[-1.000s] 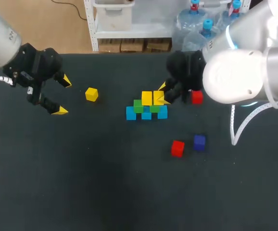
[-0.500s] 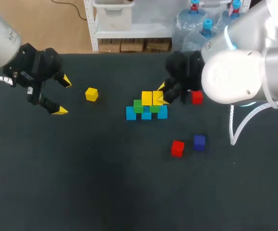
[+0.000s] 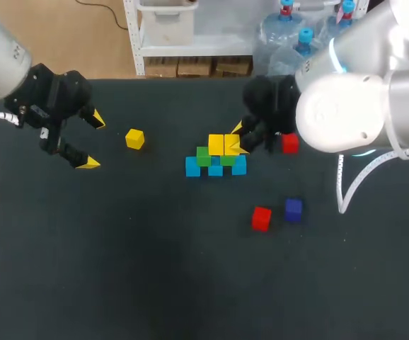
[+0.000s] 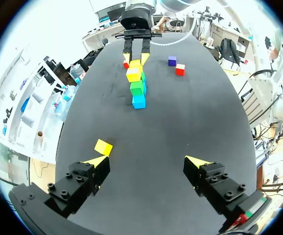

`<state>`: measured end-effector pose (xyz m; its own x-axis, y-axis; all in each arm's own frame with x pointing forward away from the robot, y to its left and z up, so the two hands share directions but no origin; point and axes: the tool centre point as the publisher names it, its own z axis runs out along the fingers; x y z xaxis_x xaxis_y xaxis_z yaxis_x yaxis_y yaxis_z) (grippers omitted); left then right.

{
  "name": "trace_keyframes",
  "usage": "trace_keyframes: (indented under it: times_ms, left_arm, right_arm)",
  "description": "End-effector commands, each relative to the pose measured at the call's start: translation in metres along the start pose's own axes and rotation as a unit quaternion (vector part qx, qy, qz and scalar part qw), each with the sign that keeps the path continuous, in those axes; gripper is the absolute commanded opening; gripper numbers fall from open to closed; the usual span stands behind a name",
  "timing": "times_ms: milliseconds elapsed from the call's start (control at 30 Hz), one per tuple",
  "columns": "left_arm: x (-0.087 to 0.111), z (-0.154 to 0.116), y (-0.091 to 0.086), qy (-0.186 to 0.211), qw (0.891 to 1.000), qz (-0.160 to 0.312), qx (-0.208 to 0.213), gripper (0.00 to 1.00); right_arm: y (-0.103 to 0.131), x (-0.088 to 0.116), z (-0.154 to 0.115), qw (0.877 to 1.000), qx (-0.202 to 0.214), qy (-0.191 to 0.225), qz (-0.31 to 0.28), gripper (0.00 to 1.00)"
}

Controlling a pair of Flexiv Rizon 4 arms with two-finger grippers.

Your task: Place the blue cubes, place green cubes on the blue cubes, place the yellow cubes on the green cubes, then place the red cubes on the yellow cubes, and place purple cube on the red cubes.

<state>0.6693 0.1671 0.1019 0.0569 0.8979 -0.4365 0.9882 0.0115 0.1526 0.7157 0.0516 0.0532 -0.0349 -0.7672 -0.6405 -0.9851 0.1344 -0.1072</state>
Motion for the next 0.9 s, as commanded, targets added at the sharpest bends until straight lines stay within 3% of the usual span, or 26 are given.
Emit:
trace_keyframes:
  times_ms: [33, 67, 200, 267, 900]
  left_arm:
    - [0.0015, 0.0003, -0.0001, -0.003, 1.0, 0.002, 0.0, 1.0]
    - [0.0015, 0.0003, -0.0001, -0.003, 1.0, 0.002, 0.0, 1.0]
    - [0.0015, 0.0003, -0.0001, -0.003, 1.0, 0.002, 0.0, 1.0]
    - [0.0015, 0.0003, -0.0001, -0.003, 1.0, 0.002, 0.0, 1.0]
    - [0.0015, 0.0003, -0.0001, -0.003, 1.0, 0.002, 0.0, 1.0]
  right_arm:
    - [-0.0014, 0.0, 0.0007, 1.0, -0.001, 0.0, 0.001, 0.0]
    - [-0.0015, 0.0001, 0.0008, 1.0, -0.002, 0.001, 0.001, 0.0]
    - [-0.0016, 0.0008, 0.0016, 1.0, -0.005, 0.0, 0.003, 0.26]
    - [-0.0014, 0.0008, 0.0019, 1.0, -0.006, 0.001, 0.004, 0.31]
    - [-0.0024, 0.0003, 0.0031, 1.0, -0.007, 0.002, 0.004, 0.34]
